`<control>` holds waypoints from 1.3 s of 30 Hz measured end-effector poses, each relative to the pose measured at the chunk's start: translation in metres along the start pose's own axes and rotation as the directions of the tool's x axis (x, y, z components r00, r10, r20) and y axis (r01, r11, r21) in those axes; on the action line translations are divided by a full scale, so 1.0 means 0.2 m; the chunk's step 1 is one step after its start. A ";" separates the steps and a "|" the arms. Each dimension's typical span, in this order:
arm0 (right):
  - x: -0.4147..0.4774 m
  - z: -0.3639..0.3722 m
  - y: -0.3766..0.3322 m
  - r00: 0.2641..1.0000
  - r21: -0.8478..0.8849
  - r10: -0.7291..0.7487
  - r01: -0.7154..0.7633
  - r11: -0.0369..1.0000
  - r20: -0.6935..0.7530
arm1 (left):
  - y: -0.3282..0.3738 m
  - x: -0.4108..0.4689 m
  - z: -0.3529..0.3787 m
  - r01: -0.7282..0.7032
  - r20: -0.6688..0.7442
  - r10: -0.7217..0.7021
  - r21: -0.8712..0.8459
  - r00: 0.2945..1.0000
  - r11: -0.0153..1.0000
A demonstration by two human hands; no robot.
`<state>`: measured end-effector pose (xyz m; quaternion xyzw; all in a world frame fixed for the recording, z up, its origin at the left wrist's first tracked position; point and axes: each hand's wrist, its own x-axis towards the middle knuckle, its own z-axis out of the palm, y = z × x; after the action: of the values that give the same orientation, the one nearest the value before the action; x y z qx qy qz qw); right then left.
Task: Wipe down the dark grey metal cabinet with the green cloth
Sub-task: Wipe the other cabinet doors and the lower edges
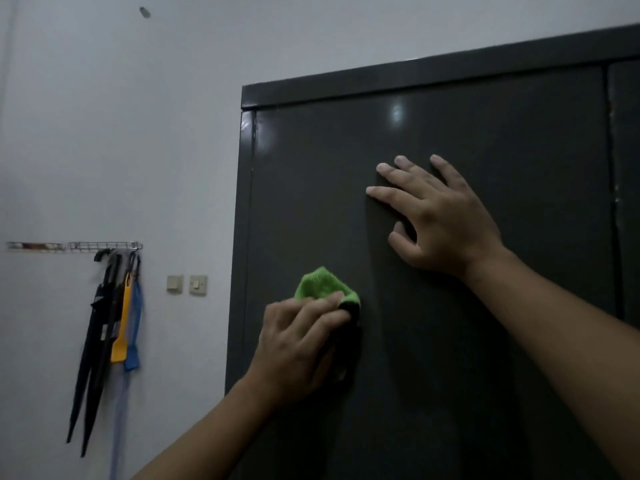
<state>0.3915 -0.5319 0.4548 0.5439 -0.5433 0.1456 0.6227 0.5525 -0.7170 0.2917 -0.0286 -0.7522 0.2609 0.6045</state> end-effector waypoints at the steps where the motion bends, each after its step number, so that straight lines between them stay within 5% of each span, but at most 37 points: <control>1: 0.00 0.00 0.00 1.000 -0.001 -0.023 0.023 1.000 0.011 | -0.02 -0.05 -0.01 -0.057 0.018 0.057 0.006 0.998 0.998; 4: 0.00 0.00 0.01 0.997 -0.001 -0.071 0.071 0.997 0.031 | -0.13 -0.04 -0.06 -0.152 0.080 0.149 0.037 0.986 0.988; 7: 0.00 0.01 0.01 0.996 0.004 -0.085 0.085 0.996 0.009 | -0.28 0.14 -0.10 0.179 -0.024 -0.178 0.059 0.984 0.982; 9: 0.00 0.02 0.01 0.996 -0.006 -0.082 0.082 0.997 -0.020 | -0.38 0.25 -0.12 0.518 -0.182 -0.507 0.014 0.842 0.855; 11: 0.00 0.04 0.00 0.996 -0.026 -0.074 0.072 0.997 -0.048 | -0.44 0.29 -0.12 0.688 -0.298 -0.678 -0.086 0.672 0.721; 13: 0.00 0.05 -0.01 0.996 -0.040 -0.061 0.059 0.997 -0.059 | -0.42 0.27 -0.10 0.695 -0.331 -0.691 -0.129 0.643 0.708; 16: -0.01 0.05 -0.03 0.999 -0.046 -0.032 0.032 0.998 -0.010 | -0.30 0.12 -0.06 0.637 -0.319 -0.624 -0.074 0.714 0.767; 22: -0.04 0.06 -0.12 0.997 -0.083 0.015 -0.008 0.997 0.078 | -0.10 -0.25 -0.08 0.577 -0.113 -0.574 -0.002 0.811 0.816; 30: -0.06 0.06 -0.13 0.994 -0.097 0.035 -0.024 0.995 0.107 | 0.23 -0.80 -0.05 0.553 0.082 -0.552 0.014 0.830 0.833; 35: -0.08 0.07 -0.16 0.992 -0.116 0.049 -0.036 0.993 0.117 | 0.27 -0.64 0.00 0.636 -0.011 -0.635 0.012 0.772 0.772; 39: -0.09 0.07 -0.18 0.990 -0.116 0.065 -0.051 0.992 0.122 | 0.30 -0.33 0.06 0.743 -0.189 -0.742 -0.081 0.643 0.664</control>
<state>0.4061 -0.5494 0.4190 0.4999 -0.6045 0.0984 0.6123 0.5437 -0.6929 0.2055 0.2567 -0.6305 -0.0127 0.7324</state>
